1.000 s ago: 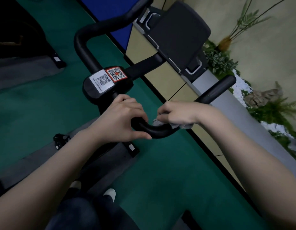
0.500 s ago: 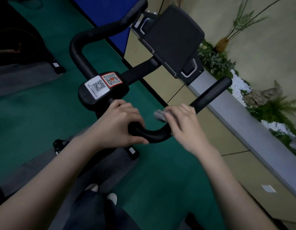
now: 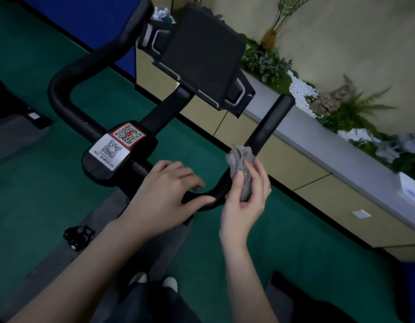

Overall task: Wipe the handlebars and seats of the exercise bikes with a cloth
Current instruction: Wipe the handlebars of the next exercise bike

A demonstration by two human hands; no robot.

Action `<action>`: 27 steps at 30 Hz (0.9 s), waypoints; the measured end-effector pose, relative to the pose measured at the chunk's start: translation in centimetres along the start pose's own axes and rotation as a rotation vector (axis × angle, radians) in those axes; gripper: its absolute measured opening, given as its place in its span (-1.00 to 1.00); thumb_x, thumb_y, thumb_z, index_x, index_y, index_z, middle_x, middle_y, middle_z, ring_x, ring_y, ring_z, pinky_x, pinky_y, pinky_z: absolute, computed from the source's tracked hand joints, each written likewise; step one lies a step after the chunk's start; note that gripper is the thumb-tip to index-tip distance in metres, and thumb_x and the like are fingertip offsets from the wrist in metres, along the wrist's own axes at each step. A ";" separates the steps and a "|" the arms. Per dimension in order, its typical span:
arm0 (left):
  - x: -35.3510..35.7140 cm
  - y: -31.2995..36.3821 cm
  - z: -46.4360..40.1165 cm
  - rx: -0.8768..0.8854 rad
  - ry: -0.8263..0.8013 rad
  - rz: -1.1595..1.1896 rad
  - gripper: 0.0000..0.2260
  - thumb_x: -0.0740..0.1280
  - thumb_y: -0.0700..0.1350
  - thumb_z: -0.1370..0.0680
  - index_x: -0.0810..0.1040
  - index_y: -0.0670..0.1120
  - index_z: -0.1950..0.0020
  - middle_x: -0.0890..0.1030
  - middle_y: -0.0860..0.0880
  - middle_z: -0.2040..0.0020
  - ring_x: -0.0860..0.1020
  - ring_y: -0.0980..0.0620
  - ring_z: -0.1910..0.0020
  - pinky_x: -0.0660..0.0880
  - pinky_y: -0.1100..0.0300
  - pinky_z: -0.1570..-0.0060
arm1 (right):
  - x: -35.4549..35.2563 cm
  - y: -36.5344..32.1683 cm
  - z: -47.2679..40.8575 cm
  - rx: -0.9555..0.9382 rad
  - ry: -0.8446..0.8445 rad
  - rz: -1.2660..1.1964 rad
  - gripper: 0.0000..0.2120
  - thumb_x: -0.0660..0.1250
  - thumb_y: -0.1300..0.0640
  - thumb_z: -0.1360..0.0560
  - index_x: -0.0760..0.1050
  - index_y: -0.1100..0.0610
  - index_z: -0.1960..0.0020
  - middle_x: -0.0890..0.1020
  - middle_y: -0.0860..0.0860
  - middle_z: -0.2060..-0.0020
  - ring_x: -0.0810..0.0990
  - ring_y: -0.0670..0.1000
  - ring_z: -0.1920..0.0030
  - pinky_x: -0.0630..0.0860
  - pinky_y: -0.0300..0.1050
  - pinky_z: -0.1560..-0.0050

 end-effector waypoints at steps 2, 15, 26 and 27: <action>-0.1 -0.1 0.1 0.026 0.002 -0.003 -0.56 0.16 0.28 -0.49 0.65 -0.02 0.06 0.62 0.12 0.16 0.54 0.06 0.10 0.39 0.07 -0.08 | 0.0 -0.3 -0.1 0.062 0.057 -0.017 -0.81 0.33 0.23 -0.54 0.58 0.10 -0.13 0.45 0.04 -0.18 0.44 -0.08 -0.24 0.32 -0.38 -0.22; 0.7 1.7 -0.7 0.064 -0.033 -0.066 -0.50 0.12 0.23 -0.54 0.55 -0.08 -0.26 0.65 0.02 0.16 0.60 -0.01 0.16 0.50 0.07 0.01 | 0.5 -0.1 -0.7 0.420 0.180 -0.223 -0.72 0.27 0.22 -0.58 0.50 0.10 -0.29 0.57 0.05 -0.21 0.53 -0.08 -0.25 0.42 -0.05 -0.36; 1.3 2.6 -0.8 0.037 0.020 -0.089 -0.56 0.16 0.14 -0.49 0.58 -0.06 -0.21 0.61 0.08 0.30 0.55 0.04 0.39 0.45 0.18 0.33 | 0.9 2.2 -0.6 0.872 0.068 -0.748 -0.72 0.19 0.13 -0.63 0.50 0.12 -0.30 0.58 0.18 -0.22 0.58 0.10 -0.18 0.47 0.06 -0.29; 1.3 2.6 -0.8 0.034 0.029 -0.086 -0.57 0.18 0.14 -0.48 0.58 -0.06 -0.21 0.61 0.08 0.30 0.54 0.03 0.40 0.44 0.18 0.35 | 0.9 2.2 -0.4 0.904 0.047 -0.782 -0.72 0.19 0.12 -0.63 0.49 0.12 -0.30 0.58 0.19 -0.22 0.57 0.14 -0.22 0.47 0.07 -0.29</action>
Point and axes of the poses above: each hand's wrist, its own z-axis away from the middle knuckle, its own x-axis out of the palm, y = z × x, the point moved 3 cm from there along -z, towards the middle knuckle
